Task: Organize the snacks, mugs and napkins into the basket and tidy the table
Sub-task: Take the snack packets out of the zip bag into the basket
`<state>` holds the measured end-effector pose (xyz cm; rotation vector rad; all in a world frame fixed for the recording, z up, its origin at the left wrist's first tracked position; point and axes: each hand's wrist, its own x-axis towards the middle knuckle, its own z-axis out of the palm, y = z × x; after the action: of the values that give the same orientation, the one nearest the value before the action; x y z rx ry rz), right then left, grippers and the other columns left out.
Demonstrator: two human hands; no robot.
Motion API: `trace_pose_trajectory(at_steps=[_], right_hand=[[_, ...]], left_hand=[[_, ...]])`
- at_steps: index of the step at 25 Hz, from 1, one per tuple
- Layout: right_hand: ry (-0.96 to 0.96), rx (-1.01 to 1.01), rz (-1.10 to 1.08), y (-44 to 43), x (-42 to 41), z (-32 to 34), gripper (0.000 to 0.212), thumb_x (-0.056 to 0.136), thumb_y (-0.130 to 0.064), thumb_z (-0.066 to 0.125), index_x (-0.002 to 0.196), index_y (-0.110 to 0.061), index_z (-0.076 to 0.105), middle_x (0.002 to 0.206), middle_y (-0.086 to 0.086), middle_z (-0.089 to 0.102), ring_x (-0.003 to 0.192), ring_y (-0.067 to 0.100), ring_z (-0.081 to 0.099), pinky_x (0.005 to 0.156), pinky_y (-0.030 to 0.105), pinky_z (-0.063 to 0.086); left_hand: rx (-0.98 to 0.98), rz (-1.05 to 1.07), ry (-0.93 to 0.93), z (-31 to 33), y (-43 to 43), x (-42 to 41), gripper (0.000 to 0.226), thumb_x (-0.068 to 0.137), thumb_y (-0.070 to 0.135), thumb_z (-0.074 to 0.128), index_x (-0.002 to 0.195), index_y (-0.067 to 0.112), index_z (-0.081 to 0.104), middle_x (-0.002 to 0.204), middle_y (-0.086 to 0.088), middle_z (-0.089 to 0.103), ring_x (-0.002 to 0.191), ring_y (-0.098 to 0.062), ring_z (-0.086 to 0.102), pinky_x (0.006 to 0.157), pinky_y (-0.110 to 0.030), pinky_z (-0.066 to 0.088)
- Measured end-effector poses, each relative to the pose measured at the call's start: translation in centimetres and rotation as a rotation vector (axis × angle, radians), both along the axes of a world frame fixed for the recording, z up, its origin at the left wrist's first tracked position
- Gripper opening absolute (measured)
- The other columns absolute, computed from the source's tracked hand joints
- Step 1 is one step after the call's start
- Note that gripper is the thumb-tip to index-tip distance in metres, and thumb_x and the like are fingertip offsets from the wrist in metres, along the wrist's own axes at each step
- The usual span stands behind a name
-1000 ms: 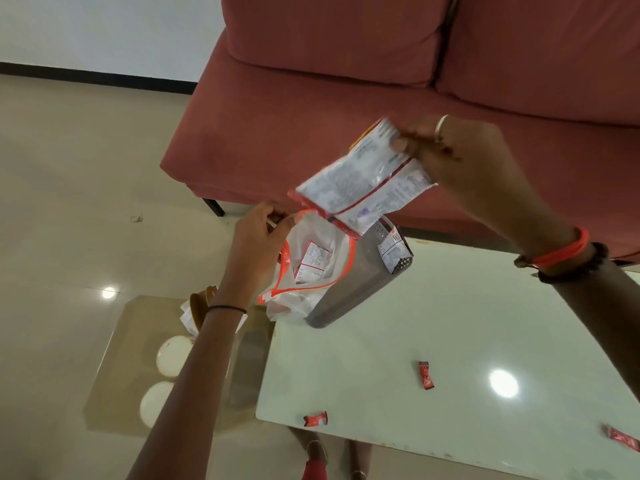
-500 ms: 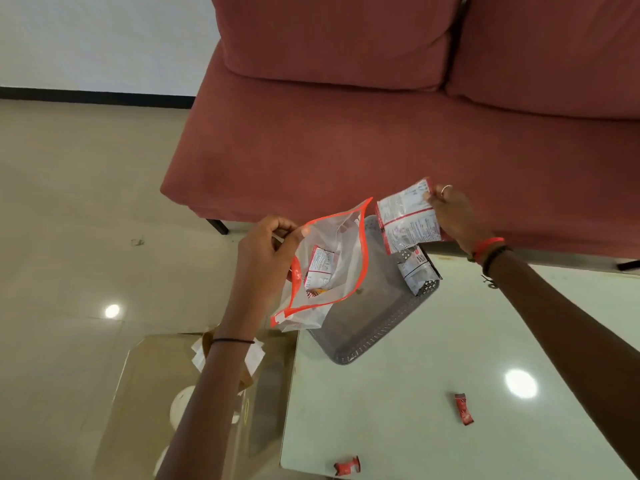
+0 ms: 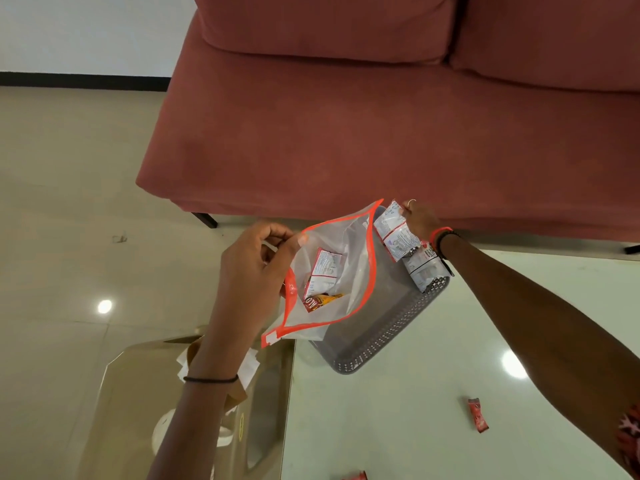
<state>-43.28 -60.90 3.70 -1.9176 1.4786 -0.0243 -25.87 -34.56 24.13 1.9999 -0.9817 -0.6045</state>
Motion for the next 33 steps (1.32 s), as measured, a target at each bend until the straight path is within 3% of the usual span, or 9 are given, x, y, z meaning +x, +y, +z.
trace_pose_trajectory(at_steps=[10, 14, 17, 20, 24, 26, 28, 30, 33], right_hand=[[0.149, -0.089, 0.086, -1.0, -0.5, -1.9, 0.032, 0.090, -0.001, 0.049, 0.121, 0.002, 0.053, 0.118, 0.024, 0.062, 0.107, 0.037, 0.058, 0.090, 0.039, 0.046], [0.123, -0.112, 0.042, -0.4, -1.0, -0.4, 0.040, 0.090, -0.002, 0.051, 0.130, -0.002, 0.046, 0.127, 0.020, 0.058, 0.116, 0.034, 0.056, 0.096, 0.036, 0.044], [-0.086, -0.175, -0.059, 1.2, -0.7, 3.3, 0.031, 0.091, -0.009, 0.054, 0.121, -0.001, 0.054, 0.116, 0.015, 0.064, 0.104, 0.023, 0.061, 0.091, 0.028, 0.046], [-0.402, -0.240, -0.141, 5.3, 0.1, 10.6, 0.016, 0.087, -0.021, 0.063, 0.093, -0.007, 0.061, 0.084, 0.001, 0.064, 0.073, 0.006, 0.058, 0.068, 0.012, 0.047], [-0.629, -0.234, 0.073, 13.6, -1.3, 23.3, 0.007, 0.080, -0.022, 0.071, 0.081, -0.015, 0.069, 0.069, -0.020, 0.065, 0.063, -0.010, 0.059, 0.064, 0.003, 0.046], [-0.542, -0.096, 0.340, 16.5, -2.0, 26.6, 0.010, 0.082, -0.017, 0.069, 0.089, -0.013, 0.075, 0.068, -0.021, 0.070, 0.066, -0.012, 0.060, 0.064, -0.001, 0.041], [-0.269, -0.065, 0.671, 18.6, -1.5, 26.4, 0.020, 0.090, -0.016, 0.060, 0.106, -0.015, 0.072, 0.096, -0.015, 0.073, 0.088, -0.006, 0.062, 0.071, -0.006, 0.036], [-0.025, -0.061, 0.910, 19.9, -0.6, 23.5, 0.029, 0.094, -0.013, 0.051, 0.121, -0.012, 0.063, 0.120, 0.004, 0.067, 0.106, 0.015, 0.063, 0.081, 0.005, 0.037], [0.258, -0.151, 1.113, 21.8, 0.4, 18.7, 0.028, 0.094, -0.007, 0.047, 0.120, -0.001, 0.057, 0.119, 0.016, 0.062, 0.105, 0.030, 0.061, 0.086, 0.027, 0.044]], left_hand=[[0.005, -0.011, -0.026, -0.9, 0.1, -0.8, 0.010, 0.085, 0.032, 0.058, 0.084, 0.024, 0.054, 0.072, 0.017, 0.056, 0.068, -0.008, 0.059, 0.062, -0.023, 0.052], [0.007, -0.011, -0.036, -1.0, 0.7, -1.2, 0.009, 0.086, 0.030, 0.058, 0.085, 0.023, 0.053, 0.072, 0.016, 0.056, 0.067, -0.009, 0.059, 0.061, -0.022, 0.051], [0.006, -0.011, -0.042, -0.9, 1.1, -1.4, 0.008, 0.086, 0.029, 0.059, 0.085, 0.022, 0.054, 0.071, 0.016, 0.057, 0.066, -0.009, 0.059, 0.061, -0.023, 0.052], [0.006, -0.008, -0.039, -0.5, 1.6, -2.0, 0.008, 0.087, 0.029, 0.059, 0.083, 0.022, 0.054, 0.070, 0.016, 0.056, 0.065, -0.009, 0.059, 0.061, -0.024, 0.052], [0.018, -0.009, -0.053, 0.4, 2.4, -3.1, 0.010, 0.087, 0.030, 0.058, 0.085, 0.021, 0.054, 0.070, 0.018, 0.055, 0.064, -0.006, 0.056, 0.059, -0.018, 0.048], [0.029, -0.007, -0.066, 0.9, 2.9, -3.8, 0.011, 0.088, 0.030, 0.057, 0.084, 0.020, 0.054, 0.069, 0.019, 0.053, 0.063, -0.005, 0.055, 0.057, -0.012, 0.045], [0.027, -0.014, -0.080, 1.5, 3.3, -4.8, 0.012, 0.087, 0.031, 0.058, 0.083, 0.021, 0.054, 0.068, 0.020, 0.052, 0.061, -0.003, 0.053, 0.054, -0.006, 0.044], [0.016, -0.030, -0.091, 2.1, 3.8, -5.9, 0.011, 0.086, 0.032, 0.059, 0.083, 0.022, 0.054, 0.070, 0.020, 0.053, 0.062, -0.002, 0.053, 0.054, -0.003, 0.042], [0.001, -0.040, -0.109, 2.7, 4.6, -7.8, 0.013, 0.086, 0.033, 0.059, 0.083, 0.022, 0.055, 0.075, 0.012, 0.057, 0.066, -0.004, 0.055, 0.060, -0.007, 0.039]])
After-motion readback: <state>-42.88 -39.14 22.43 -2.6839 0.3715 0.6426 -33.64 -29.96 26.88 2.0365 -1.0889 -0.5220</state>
